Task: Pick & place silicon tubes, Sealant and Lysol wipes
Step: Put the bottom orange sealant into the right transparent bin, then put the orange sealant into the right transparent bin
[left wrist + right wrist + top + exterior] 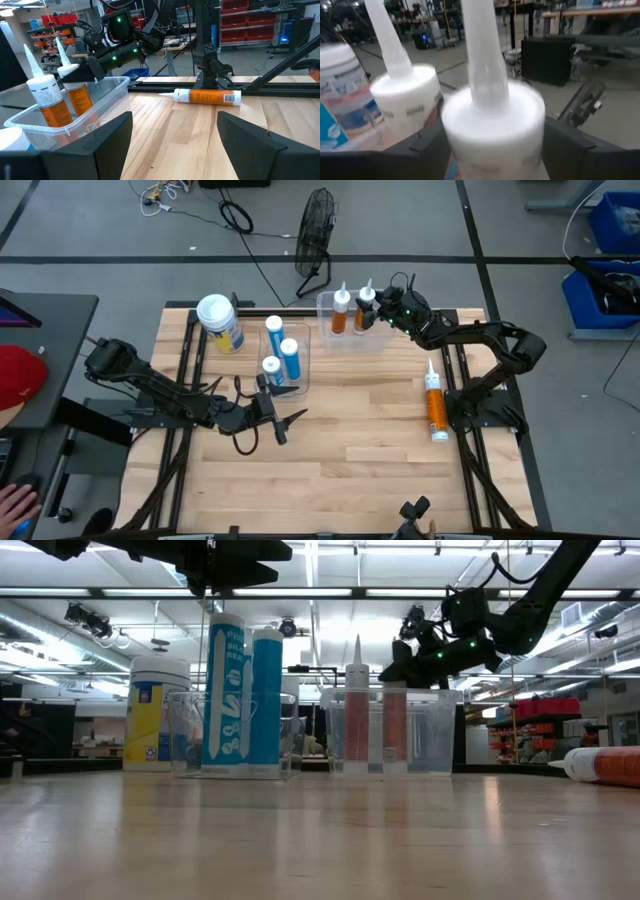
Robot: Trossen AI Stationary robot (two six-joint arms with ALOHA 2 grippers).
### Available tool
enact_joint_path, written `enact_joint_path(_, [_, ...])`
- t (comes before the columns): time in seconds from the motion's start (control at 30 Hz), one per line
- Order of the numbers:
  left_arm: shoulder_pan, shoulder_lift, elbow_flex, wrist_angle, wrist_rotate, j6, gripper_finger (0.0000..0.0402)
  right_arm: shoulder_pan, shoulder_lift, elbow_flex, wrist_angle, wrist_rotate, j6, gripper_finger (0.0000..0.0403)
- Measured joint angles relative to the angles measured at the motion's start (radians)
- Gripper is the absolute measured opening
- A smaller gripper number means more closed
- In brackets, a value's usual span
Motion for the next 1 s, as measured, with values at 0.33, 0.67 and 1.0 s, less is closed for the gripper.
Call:
enact_joint_path(0.33, [0.000,0.000,0.000,0.000,0.000,0.000,0.0293,0.000,0.001,0.000,-0.024,0.005,-0.004,0.0326])
enact_joint_path(0.67, [0.000,0.000,0.000,-0.005,0.000,0.000,0.0293,-0.001,-0.057,0.000,-0.061,0.019,-0.039,0.0329])
enact_joint_path(1.0, [0.001,0.000,0.000,-0.008,0.000,0.000,0.0293,0.016,-0.343,0.000,-0.344,0.059,-0.062,0.0326])
